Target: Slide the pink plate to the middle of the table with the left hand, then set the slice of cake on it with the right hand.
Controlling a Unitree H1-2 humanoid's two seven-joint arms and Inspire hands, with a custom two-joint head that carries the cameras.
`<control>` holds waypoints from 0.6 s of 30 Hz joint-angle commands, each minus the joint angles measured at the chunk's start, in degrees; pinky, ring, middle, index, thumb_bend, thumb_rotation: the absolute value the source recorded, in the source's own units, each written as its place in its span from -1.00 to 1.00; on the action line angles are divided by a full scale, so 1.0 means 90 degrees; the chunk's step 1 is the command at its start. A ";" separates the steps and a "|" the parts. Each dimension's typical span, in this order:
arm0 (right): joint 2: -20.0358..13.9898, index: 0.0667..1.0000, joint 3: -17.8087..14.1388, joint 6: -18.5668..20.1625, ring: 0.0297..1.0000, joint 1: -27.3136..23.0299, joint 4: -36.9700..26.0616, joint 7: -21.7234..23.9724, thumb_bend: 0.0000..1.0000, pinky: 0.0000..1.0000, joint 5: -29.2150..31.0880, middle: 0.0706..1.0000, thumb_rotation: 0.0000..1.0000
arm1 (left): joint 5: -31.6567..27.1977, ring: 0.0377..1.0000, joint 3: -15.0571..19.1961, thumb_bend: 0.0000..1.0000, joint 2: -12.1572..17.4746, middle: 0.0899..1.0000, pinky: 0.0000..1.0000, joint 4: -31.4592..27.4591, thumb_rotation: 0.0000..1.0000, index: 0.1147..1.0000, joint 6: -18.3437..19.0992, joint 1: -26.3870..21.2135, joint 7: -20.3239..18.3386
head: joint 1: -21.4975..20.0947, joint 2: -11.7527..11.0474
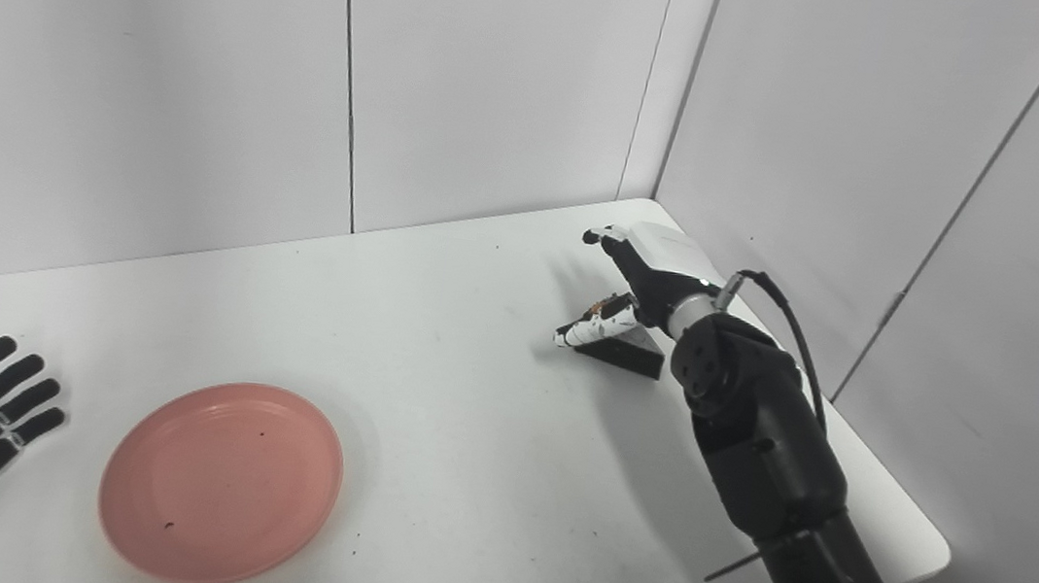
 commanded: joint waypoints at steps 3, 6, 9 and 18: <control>-0.0360 0.72 0.0112 -0.0202 0.87 -0.0380 0.0126 -0.0343 0.93 0.55 0.0070 0.89 -0.27 | 0.0255 0.71 -0.0050 -0.10 0.0129 0.73 0.67 0.0208 0.67 0.72 0.0180 0.0295 0.0145 | 0.0014 0.0029; -0.0391 0.72 0.0240 -0.0343 0.85 -0.0407 0.0422 -0.0505 0.94 0.56 0.0164 0.86 -0.22 | 0.0228 0.73 -0.0070 -0.09 0.0125 0.75 0.70 0.0159 0.67 0.74 0.0204 0.0309 0.0104 | 0.0027 0.0043; -0.0427 0.71 0.0387 -0.0383 0.82 -0.0430 0.0589 -0.0615 0.93 0.54 0.0175 0.83 -0.21 | 0.0238 0.74 -0.0095 -0.10 0.0131 0.76 0.71 0.0151 0.69 0.74 0.0193 0.0313 0.0092 | 0.0031 0.0050; -0.0548 0.67 0.0653 -0.0499 0.76 -0.0517 0.1067 -0.0883 0.95 0.47 0.0276 0.79 -0.28 | 0.0294 0.71 -0.0154 -0.08 0.0168 0.74 0.68 0.0290 0.68 0.71 0.0021 0.0297 0.0029 | 0.0035 0.0079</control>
